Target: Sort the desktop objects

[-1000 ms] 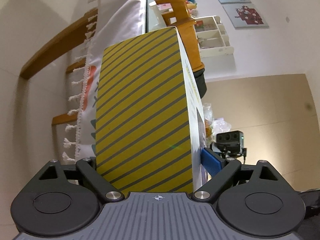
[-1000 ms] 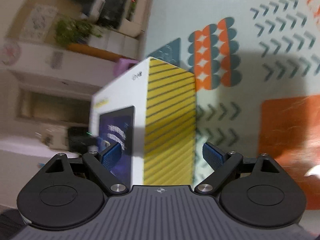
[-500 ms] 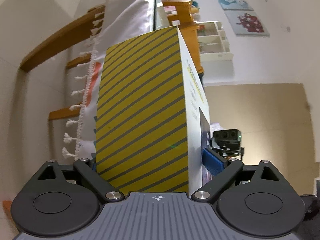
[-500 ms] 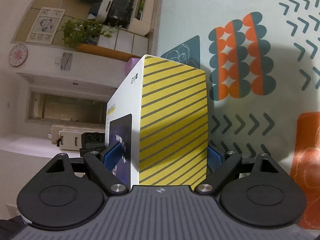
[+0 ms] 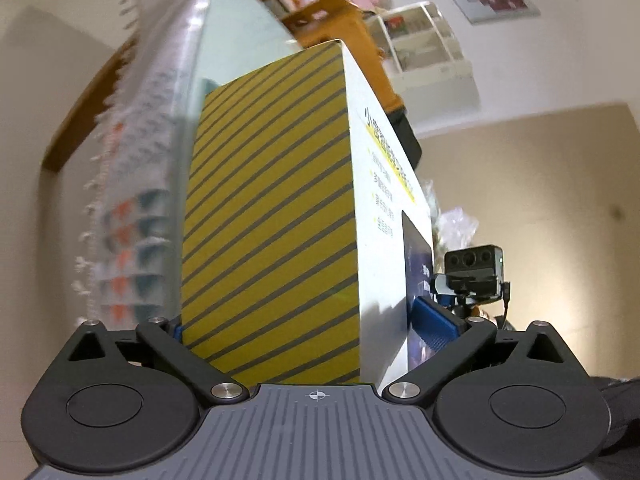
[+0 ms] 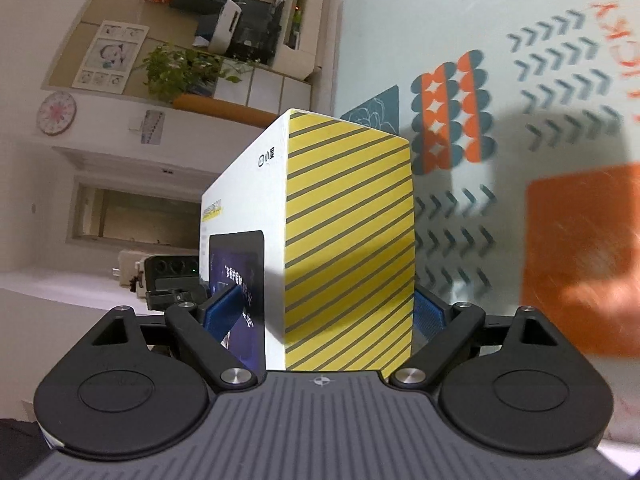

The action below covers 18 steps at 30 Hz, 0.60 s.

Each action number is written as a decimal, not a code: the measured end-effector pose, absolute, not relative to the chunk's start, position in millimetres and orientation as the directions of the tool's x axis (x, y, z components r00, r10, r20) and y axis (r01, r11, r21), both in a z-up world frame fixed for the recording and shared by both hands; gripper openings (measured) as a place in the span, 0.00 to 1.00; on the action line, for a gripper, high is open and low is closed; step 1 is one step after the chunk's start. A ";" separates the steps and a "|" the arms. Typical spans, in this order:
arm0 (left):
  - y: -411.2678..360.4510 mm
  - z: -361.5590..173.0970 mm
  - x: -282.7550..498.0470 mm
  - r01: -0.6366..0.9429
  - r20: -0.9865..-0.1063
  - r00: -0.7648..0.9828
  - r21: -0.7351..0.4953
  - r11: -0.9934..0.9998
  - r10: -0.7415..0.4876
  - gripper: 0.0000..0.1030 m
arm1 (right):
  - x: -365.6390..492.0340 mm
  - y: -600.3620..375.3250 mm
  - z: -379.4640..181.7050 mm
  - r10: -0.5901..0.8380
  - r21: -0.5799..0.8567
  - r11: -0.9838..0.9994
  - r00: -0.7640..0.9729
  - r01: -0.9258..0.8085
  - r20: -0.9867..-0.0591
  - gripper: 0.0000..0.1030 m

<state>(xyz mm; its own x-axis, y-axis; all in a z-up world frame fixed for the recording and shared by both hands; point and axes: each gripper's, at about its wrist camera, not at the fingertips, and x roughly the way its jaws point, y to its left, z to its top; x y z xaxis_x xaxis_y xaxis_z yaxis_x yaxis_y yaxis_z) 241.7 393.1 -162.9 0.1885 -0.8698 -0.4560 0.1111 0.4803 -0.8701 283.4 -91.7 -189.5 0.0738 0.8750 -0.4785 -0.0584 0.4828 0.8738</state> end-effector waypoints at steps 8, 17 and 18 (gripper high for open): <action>351.7 -121.6 233.8 0.144 -0.469 0.190 -0.856 0.497 -0.863 1.00 | 263.6 -141.4 -153.7 0.883 0.884 0.459 0.150 -0.088 -0.444 1.00; 278.1 -97.4 211.7 0.185 -0.470 0.122 -0.854 0.486 -0.874 1.00 | 221.6 -197.2 -123.8 0.867 0.886 0.460 0.244 -0.053 -0.435 1.00; 266.4 -99.8 206.7 0.187 -0.466 0.107 -0.858 0.478 -0.878 1.00 | 209.9 -209.5 -122.7 0.860 0.884 0.465 0.257 -0.041 -0.441 1.00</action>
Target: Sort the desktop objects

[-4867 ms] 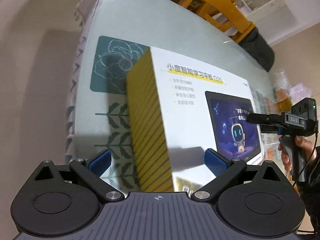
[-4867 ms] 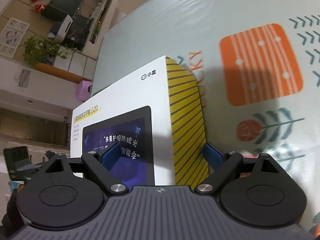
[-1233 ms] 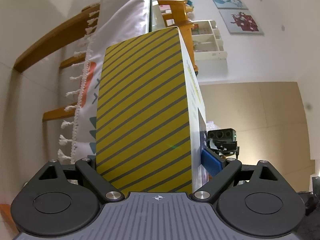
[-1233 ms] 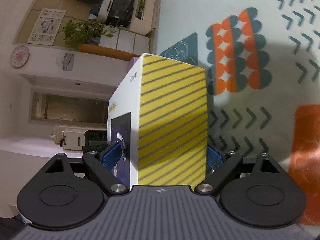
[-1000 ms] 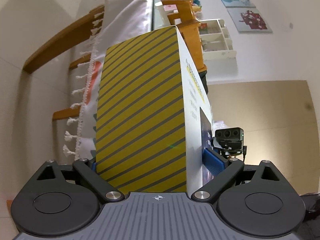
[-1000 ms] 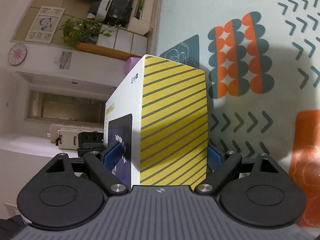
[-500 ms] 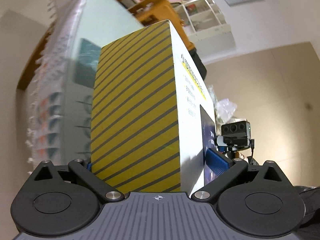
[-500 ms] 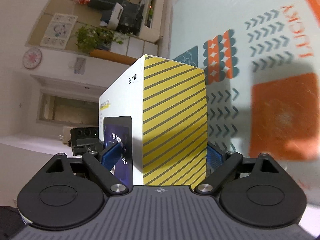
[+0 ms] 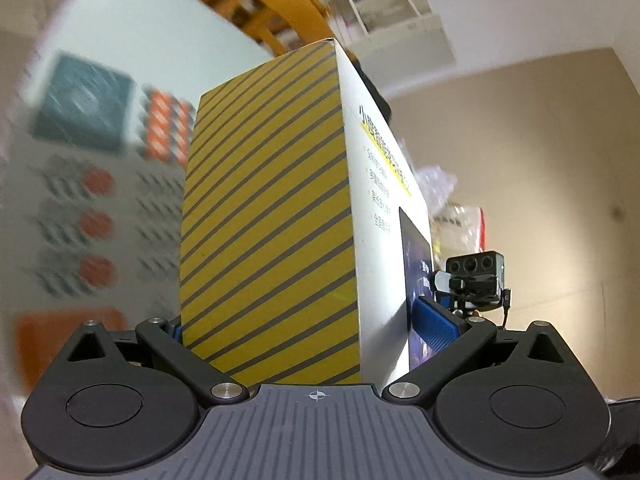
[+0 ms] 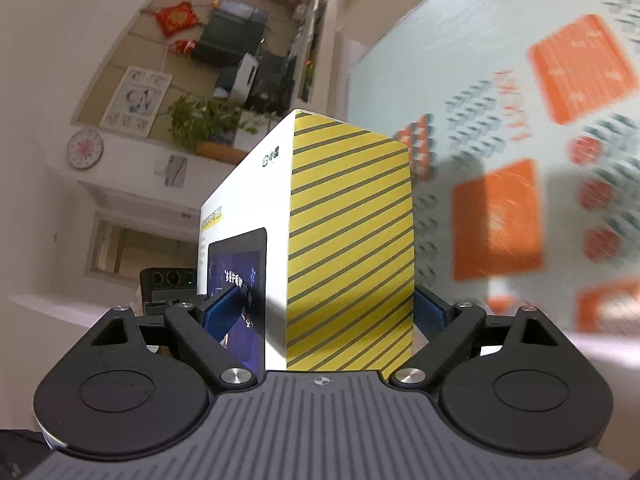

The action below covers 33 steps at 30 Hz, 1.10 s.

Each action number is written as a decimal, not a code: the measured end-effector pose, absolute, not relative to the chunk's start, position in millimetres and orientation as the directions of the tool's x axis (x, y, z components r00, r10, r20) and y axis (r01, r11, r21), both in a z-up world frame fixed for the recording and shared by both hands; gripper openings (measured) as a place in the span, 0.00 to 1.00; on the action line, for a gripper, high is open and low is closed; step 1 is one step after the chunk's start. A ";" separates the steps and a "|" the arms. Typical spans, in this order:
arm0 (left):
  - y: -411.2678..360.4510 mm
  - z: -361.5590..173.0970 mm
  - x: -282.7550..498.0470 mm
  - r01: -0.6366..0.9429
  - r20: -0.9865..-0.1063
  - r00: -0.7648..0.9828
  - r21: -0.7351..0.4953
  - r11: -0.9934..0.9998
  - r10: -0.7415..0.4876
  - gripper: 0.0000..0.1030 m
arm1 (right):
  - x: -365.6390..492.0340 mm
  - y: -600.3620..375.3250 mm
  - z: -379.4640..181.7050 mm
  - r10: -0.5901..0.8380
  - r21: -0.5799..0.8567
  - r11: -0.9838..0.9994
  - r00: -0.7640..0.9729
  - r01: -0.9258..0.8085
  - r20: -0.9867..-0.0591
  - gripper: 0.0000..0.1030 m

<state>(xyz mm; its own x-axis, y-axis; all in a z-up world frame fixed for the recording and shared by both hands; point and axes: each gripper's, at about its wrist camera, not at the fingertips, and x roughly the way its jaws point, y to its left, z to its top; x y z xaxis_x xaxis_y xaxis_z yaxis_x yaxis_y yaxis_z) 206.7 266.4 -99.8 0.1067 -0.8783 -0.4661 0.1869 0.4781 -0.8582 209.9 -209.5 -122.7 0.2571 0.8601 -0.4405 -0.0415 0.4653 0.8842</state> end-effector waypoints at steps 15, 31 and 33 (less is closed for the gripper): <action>153.1 -131.9 146.0 0.235 -0.527 -0.046 -0.831 0.504 -0.849 1.00 | 105.7 -329.9 -177.6 0.813 0.890 0.440 0.367 0.120 -0.451 1.00; 158.6 -128.2 139.7 0.186 -0.598 -0.053 -0.793 0.580 -0.800 1.00 | 125.3 -336.8 -187.7 0.804 0.881 0.468 0.380 0.073 -0.458 1.00; 158.4 -127.1 142.0 0.185 -0.605 -0.074 -0.790 0.585 -0.793 1.00 | 125.3 -333.8 -185.9 0.808 0.883 0.466 0.377 0.064 -0.454 1.00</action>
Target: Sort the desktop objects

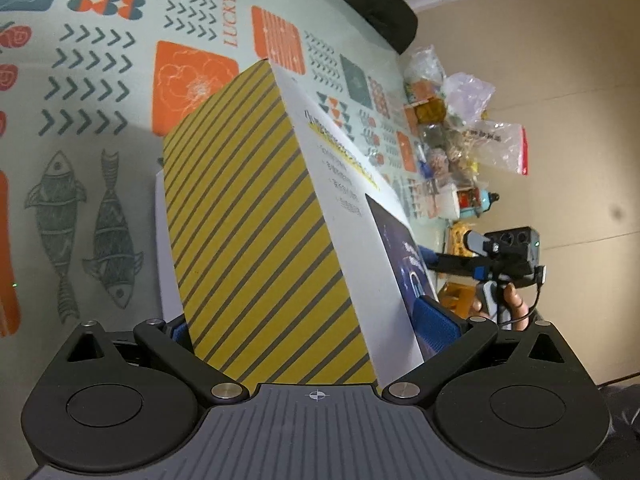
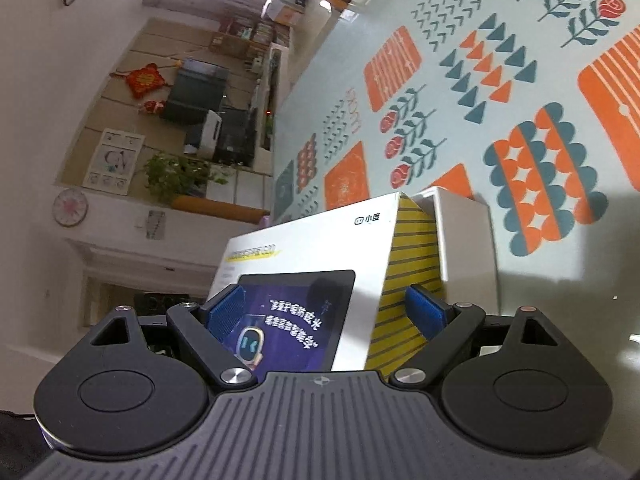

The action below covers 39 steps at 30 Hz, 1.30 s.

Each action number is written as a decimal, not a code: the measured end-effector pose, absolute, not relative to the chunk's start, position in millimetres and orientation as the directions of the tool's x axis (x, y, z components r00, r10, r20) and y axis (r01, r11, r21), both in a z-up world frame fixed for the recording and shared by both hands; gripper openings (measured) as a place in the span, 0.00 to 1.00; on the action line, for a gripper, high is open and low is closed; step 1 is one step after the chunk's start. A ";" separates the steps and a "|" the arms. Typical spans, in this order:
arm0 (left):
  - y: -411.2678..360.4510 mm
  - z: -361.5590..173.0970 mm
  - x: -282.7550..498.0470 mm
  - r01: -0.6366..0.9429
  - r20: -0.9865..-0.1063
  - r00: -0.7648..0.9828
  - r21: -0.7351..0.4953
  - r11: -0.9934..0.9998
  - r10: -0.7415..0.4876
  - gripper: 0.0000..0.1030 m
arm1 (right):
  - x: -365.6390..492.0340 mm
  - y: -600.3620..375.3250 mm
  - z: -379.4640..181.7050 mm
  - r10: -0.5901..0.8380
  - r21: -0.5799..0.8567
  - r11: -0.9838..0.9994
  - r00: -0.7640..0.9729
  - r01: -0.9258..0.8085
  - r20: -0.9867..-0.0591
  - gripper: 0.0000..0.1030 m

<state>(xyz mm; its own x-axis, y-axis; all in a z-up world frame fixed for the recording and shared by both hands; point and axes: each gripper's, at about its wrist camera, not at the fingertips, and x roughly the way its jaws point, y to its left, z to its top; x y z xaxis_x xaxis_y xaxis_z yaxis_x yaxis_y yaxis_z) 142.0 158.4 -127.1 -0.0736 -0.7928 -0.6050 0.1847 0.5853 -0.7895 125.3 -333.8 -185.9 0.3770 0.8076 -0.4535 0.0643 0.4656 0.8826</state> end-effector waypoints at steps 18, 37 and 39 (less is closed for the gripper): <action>150.8 -131.9 155.3 0.213 -0.604 -0.138 -0.792 0.572 -0.785 1.00 | 113.5 -313.5 -169.1 0.762 0.808 0.590 0.322 0.014 -0.562 1.00; 112.1 -87.7 151.0 0.358 -0.680 -0.108 -0.707 0.610 -0.725 1.00 | 77.9 -337.7 -136.4 0.720 0.821 0.571 0.497 -0.028 -0.484 1.00; 104.7 -79.4 149.9 0.365 -0.696 -0.091 -0.689 0.627 -0.712 1.00 | 76.0 -340.9 -136.8 0.717 0.823 0.567 0.506 -0.023 -0.480 1.00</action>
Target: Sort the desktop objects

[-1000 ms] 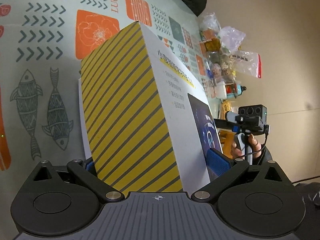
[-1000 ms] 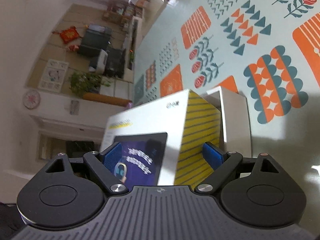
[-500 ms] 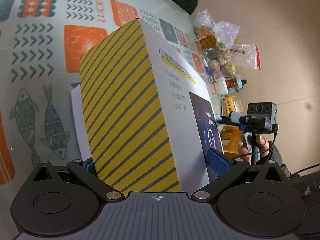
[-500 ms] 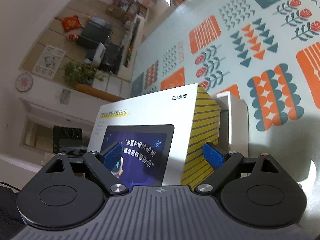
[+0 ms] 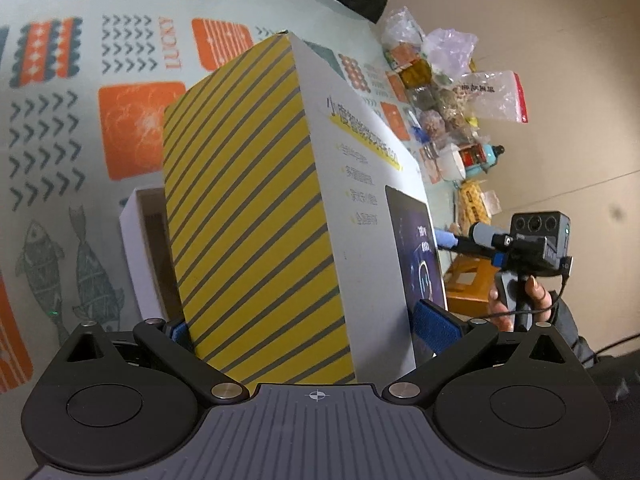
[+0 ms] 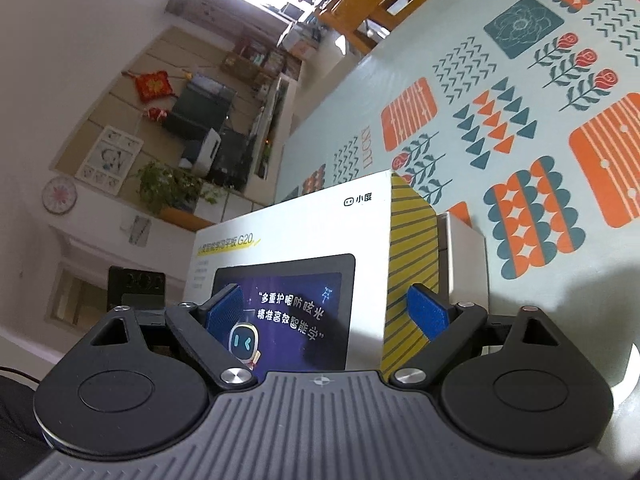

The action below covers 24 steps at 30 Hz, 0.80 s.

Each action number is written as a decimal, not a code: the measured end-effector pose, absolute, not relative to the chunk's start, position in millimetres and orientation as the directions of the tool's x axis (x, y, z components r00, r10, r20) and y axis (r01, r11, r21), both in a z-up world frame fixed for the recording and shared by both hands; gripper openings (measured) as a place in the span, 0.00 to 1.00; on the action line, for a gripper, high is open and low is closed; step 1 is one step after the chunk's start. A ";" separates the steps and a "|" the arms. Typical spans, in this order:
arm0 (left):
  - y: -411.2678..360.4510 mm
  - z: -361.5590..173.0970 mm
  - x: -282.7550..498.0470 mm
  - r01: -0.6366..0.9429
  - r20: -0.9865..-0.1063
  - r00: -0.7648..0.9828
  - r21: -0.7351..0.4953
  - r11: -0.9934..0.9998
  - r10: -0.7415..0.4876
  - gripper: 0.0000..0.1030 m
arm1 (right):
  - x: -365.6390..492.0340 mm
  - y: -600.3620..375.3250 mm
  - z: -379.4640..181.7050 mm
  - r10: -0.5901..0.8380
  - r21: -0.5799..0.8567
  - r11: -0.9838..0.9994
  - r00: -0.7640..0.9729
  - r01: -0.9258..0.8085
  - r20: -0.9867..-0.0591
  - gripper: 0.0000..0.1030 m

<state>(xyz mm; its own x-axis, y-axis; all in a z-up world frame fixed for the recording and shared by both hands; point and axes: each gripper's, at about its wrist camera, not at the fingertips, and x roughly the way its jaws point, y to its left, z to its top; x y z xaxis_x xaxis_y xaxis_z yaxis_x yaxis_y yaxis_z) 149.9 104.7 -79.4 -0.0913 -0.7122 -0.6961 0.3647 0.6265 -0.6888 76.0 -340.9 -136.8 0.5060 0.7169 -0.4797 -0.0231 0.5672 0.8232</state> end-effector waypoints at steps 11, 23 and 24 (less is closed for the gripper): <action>91.3 -56.4 143.9 0.373 -0.745 -0.028 -0.627 0.684 -0.667 1.00 | 71.4 -351.6 -146.0 0.723 0.850 0.526 0.533 -0.013 -0.439 1.00; 101.3 -67.1 139.2 0.352 -0.717 -0.024 -0.658 0.666 -0.696 1.00 | 70.2 -355.0 -153.0 0.751 0.878 0.479 0.529 -0.023 -0.396 1.00; 101.0 -66.2 138.9 0.355 -0.719 -0.018 -0.654 0.668 -0.695 1.00 | 70.1 -355.4 -153.4 0.752 0.879 0.476 0.529 -0.023 -0.394 1.00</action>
<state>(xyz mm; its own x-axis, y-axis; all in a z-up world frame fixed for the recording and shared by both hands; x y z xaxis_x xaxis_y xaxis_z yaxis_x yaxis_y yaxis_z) 138.9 101.0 -66.2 -0.0180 -0.6950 -0.7188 0.3552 0.6676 -0.6543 70.1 -355.4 -153.4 0.5291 0.7517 -0.3937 -0.0229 0.4764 0.8789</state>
